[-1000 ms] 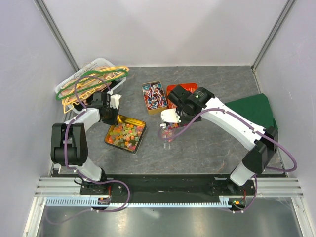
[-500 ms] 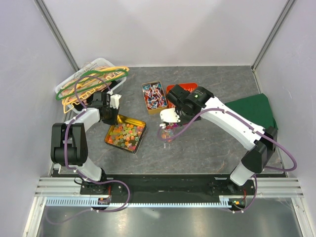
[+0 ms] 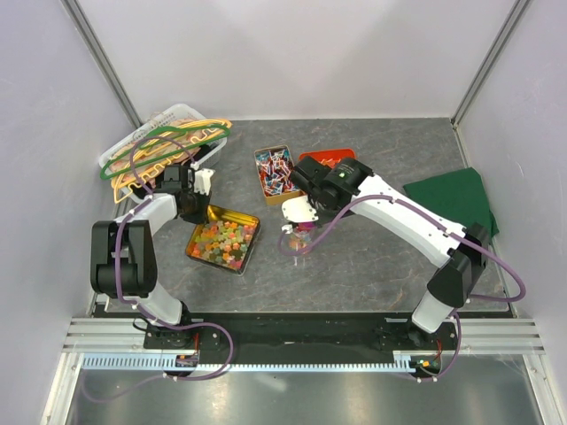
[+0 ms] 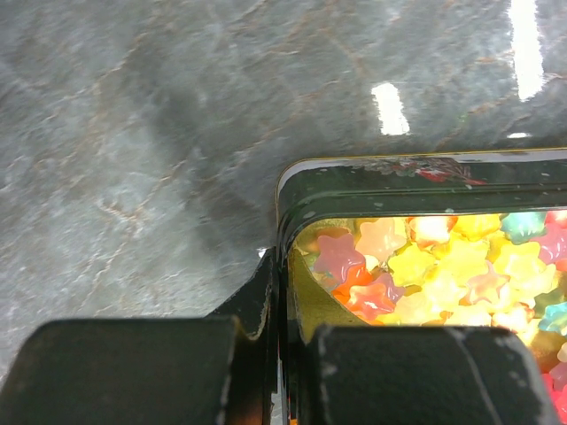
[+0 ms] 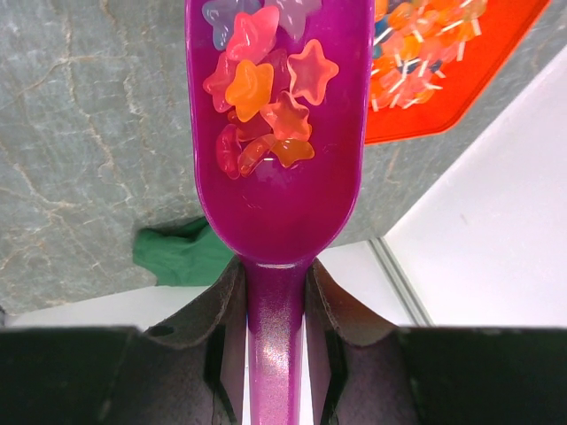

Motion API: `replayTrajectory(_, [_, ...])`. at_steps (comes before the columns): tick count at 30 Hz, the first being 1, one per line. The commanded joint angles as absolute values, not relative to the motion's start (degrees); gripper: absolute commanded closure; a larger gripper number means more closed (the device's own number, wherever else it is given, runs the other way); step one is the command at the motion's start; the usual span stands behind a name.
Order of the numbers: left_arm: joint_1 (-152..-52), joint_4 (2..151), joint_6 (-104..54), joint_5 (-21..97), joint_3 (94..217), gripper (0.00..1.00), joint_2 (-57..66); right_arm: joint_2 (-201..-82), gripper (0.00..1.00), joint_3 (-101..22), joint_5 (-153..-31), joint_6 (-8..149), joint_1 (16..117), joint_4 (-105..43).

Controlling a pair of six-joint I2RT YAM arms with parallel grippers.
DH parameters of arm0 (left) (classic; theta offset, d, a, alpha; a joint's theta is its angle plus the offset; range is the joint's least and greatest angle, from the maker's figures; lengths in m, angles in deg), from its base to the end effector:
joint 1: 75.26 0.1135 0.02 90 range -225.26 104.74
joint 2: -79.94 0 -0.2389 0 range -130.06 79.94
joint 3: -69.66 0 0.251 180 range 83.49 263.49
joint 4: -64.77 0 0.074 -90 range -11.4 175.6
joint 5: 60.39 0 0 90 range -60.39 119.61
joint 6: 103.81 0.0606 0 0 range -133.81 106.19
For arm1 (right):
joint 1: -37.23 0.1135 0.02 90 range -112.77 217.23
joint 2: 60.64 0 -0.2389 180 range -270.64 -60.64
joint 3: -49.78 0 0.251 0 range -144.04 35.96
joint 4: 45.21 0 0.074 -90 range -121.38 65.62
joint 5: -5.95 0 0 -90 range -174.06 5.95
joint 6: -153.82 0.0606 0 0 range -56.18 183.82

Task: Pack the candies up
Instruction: Place the fake candies in the packing bottle.

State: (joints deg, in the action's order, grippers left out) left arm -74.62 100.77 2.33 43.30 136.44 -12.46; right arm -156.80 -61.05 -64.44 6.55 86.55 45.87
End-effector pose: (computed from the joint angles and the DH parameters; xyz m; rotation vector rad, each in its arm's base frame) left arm 0.3196 -0.0108 0.1267 0.4305 2.5760 -0.2137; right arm 0.2235 0.2289 0.2872 -2.2773 1.7718 -0.5212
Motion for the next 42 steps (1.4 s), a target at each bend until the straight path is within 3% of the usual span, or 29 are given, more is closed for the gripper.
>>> replayTrajectory(1, [-73.77, 99.52, 1.48, 45.95, 137.63, 0.98, -10.15, -157.32, 1.0, -64.94, -61.03, 6.25, 87.5, 49.04])
replayTrajectory(35, [-73.33, 99.43, 1.48, 46.22, 137.46, 0.98, -9.8, -156.45, 1.0, -63.0, -50.84, 6.25, 90.58, 50.0])
replayTrajectory(42, [-73.33, 99.43, 1.66, 47.88, 137.28, 0.98, -8.66, -156.71, 1.0, -66.96, -43.65, 3.62, 91.19, 43.0])
